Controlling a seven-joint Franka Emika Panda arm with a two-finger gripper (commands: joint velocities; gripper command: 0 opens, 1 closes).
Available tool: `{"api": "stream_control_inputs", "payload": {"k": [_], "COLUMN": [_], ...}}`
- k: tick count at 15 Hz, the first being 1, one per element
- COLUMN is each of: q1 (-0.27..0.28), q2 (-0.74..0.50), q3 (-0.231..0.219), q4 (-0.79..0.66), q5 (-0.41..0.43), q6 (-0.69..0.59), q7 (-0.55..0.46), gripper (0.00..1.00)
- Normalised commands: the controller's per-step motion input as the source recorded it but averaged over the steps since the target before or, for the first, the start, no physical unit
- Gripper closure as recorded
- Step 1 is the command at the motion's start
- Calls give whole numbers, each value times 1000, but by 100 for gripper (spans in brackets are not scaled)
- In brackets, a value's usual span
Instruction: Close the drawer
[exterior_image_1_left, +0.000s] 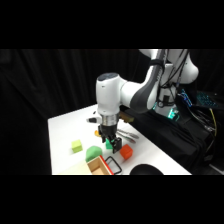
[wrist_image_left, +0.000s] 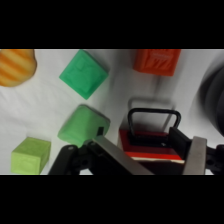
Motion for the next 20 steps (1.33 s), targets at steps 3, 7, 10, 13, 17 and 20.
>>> {"api": "stream_control_inputs", "payload": {"k": [3, 7, 10, 13, 17, 20], "q1": [145, 104, 90, 100, 146, 159], "q2": [230, 268, 251, 192, 144, 164], "q3": [-126, -120, -107, -95, -104, -78], "q4": [150, 223, 246, 224, 312, 524], "q5": [-173, -109, -80, -69, -89, -95], "q6": [271, 211, 159, 104, -67, -257], "q7": [232, 169, 134, 122, 138, 166], "gripper": [0, 0, 0, 0, 0, 0]}}
